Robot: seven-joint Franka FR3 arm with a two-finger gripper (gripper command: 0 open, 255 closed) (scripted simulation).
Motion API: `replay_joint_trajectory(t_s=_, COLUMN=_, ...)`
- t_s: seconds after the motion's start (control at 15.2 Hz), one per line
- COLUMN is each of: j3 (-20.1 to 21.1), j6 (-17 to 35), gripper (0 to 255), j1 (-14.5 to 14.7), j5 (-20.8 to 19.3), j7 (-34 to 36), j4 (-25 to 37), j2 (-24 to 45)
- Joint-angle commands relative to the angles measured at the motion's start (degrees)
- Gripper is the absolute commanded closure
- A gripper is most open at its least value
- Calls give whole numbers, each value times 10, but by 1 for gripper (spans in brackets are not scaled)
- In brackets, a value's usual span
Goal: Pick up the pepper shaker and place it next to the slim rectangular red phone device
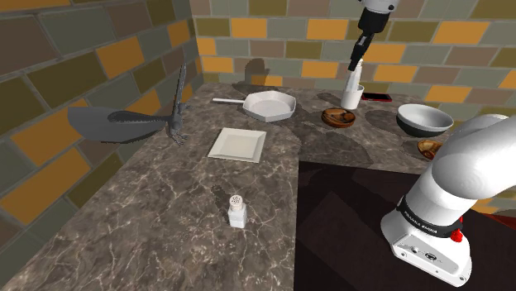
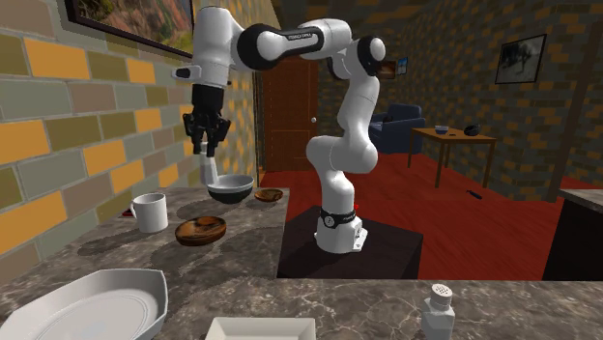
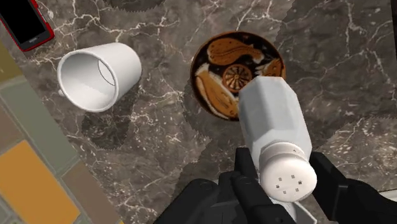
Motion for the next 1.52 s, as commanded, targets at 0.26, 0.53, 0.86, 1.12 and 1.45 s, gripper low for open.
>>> replay_joint_trajectory(t_s=0.26, j3=-77, j6=-2, gripper=255, j1=-19, j5=-15, j7=-91, j4=41, j2=29)
replay_joint_trajectory(t_s=0.53, j3=-131, j6=-1, gripper=255, j1=-24, j5=-14, j7=-153, j4=79, j2=62)
replay_joint_trajectory(t_s=0.86, j3=-205, j6=0, gripper=255, j1=-20, j5=5, j7=-238, j4=141, j2=119)
replay_joint_trajectory(t_s=1.12, j3=-274, j6=-2, gripper=255, j1=-8, j5=42, j7=-315, j4=201, j2=181)
replay_joint_trajectory(t_s=1.45, j3=-341, j6=5, gripper=255, j1=1, j5=104, j7=-397, j4=248, j2=257)
